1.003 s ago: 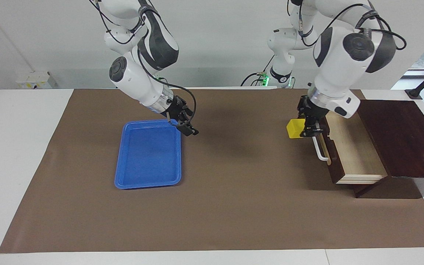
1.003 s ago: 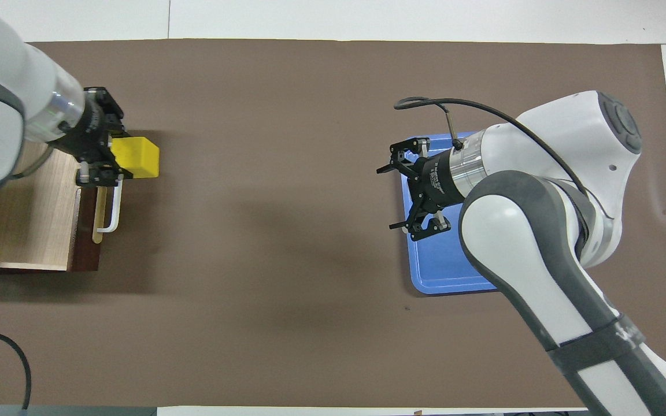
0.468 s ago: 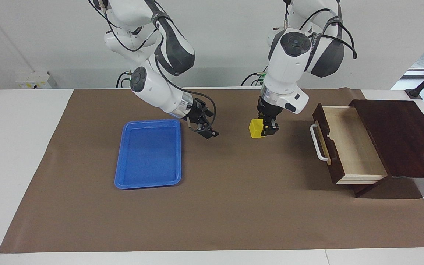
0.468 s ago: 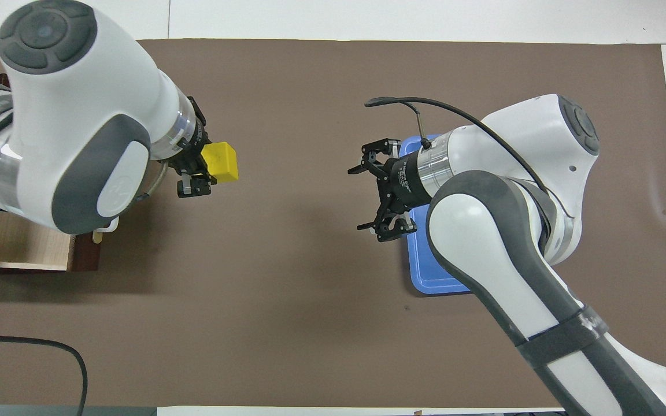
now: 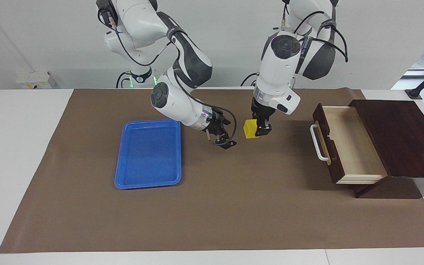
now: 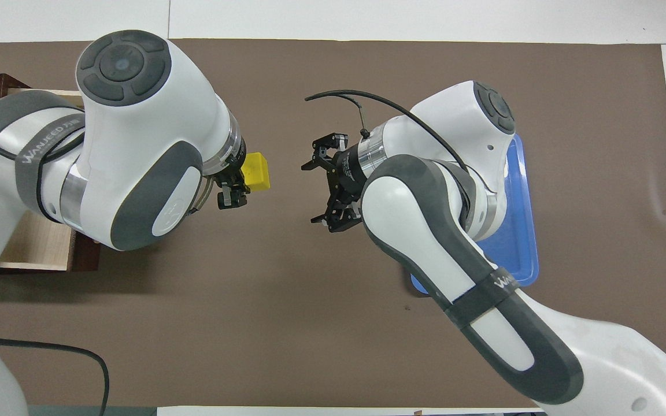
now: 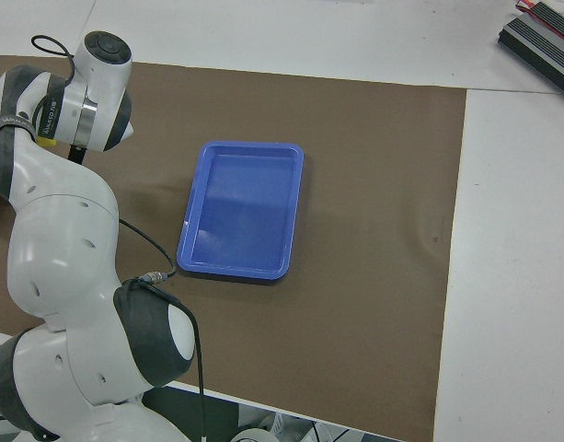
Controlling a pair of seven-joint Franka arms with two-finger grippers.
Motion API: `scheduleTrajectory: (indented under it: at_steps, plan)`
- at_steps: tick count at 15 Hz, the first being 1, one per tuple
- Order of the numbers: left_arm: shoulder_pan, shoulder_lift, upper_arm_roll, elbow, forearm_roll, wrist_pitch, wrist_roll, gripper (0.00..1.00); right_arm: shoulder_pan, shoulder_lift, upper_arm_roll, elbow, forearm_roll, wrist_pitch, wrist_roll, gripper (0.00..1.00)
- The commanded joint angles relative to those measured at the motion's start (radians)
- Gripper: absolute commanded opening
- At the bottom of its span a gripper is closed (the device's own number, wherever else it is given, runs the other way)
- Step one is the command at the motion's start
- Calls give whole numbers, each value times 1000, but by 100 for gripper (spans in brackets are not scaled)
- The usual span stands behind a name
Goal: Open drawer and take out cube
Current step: 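Lift the cube with the left gripper toward the approaching right gripper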
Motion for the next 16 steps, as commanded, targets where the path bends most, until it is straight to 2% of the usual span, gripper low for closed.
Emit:
scheduleTrajectory:
  at_steps: [1,16]
  plan:
    - [-30,-10,16,-26,-13,25,-21,0,38,15,-1,33,-7,9,29,100]
    - [-47,-12,16,-37,-11,39,-26,0,51,13,1,24,9,23,33,100]
